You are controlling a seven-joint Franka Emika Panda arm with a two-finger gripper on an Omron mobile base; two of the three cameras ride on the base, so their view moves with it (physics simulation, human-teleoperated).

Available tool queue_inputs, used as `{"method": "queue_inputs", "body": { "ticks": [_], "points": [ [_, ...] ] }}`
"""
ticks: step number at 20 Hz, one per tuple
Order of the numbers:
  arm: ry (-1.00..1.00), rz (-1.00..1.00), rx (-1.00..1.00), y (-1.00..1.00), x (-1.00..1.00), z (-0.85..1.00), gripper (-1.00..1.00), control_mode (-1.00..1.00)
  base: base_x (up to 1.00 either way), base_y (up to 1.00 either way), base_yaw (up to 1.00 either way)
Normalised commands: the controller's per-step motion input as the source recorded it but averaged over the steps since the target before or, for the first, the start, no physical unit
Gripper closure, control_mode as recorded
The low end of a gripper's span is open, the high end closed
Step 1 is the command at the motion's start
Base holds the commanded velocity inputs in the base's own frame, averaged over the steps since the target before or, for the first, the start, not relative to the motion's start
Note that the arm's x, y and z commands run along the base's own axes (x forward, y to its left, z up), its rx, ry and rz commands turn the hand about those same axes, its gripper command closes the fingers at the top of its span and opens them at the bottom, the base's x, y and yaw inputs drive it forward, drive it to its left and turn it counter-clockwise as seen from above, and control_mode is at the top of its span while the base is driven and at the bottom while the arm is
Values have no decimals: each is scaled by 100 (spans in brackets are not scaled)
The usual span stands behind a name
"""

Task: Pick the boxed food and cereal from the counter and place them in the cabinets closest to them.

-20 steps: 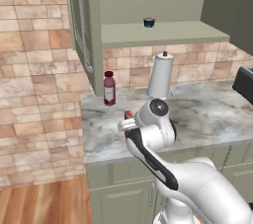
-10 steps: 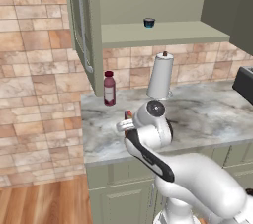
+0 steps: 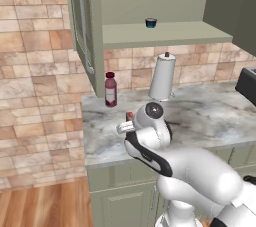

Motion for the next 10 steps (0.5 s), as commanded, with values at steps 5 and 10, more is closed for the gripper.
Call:
{"method": "queue_inputs", "body": {
  "ticks": [5, 10],
  "points": [
    [0, 0, -2, 0, 15, -12, -100, -100, 0, 0, 0],
    [0, 0, -1, 1, 17, -13, -100, -100, 0, 0, 0]
  ]
}}
